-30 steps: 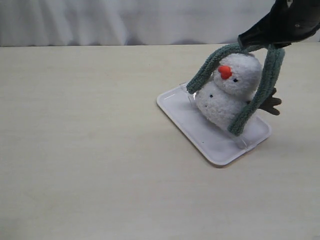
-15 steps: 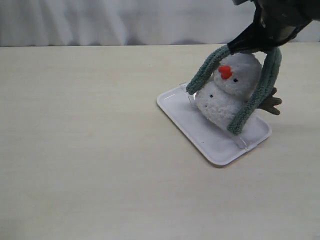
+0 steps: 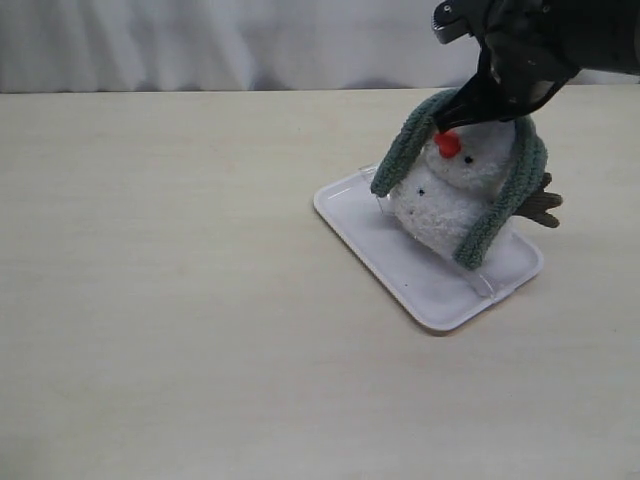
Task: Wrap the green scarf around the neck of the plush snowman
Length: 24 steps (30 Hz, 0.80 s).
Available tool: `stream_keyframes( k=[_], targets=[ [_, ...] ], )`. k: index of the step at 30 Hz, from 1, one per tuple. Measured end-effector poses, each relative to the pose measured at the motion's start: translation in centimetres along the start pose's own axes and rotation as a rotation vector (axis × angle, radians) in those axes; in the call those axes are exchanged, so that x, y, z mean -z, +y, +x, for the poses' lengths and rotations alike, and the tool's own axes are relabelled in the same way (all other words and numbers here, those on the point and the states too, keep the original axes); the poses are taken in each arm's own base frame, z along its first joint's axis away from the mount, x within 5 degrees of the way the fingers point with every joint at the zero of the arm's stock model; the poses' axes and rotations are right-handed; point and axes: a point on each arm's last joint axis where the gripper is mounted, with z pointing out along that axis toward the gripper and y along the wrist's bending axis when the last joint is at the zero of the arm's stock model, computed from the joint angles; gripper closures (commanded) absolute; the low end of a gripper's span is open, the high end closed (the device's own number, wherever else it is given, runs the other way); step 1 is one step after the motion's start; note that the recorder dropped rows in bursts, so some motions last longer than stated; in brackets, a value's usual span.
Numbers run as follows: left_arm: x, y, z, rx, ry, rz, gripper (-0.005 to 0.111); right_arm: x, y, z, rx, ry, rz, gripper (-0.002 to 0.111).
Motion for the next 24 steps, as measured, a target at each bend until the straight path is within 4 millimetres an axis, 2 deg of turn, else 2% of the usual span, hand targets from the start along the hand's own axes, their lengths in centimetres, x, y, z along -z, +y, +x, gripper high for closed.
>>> stream_keyframes(
  k=[5, 10, 13, 18, 24],
  targets=[
    [0.0, 0.0, 0.0, 0.000, 0.000, 0.000, 0.107, 0.0, 0.1, -0.2, -0.023, -0.017, -0.012, 0.102],
    [0.0, 0.0, 0.0, 0.000, 0.000, 0.000, 0.107, 0.2, 0.2, -0.1, -0.048, -0.011, -0.029, 0.076],
    [0.0, 0.0, 0.0, 0.000, 0.000, 0.000, 0.107, 0.9, -0.1, -0.2, -0.072, -0.016, -0.049, 0.068],
    [0.0, 0.0, 0.0, 0.000, 0.000, 0.000, 0.107, 2.8, -1.4, -0.3, -0.106, -0.023, -0.041, 0.067],
    [0.0, 0.0, 0.0, 0.000, 0.000, 0.000, 0.107, 6.1, -3.3, -0.1, -0.125, -0.034, -0.059, 0.067]
  ],
)
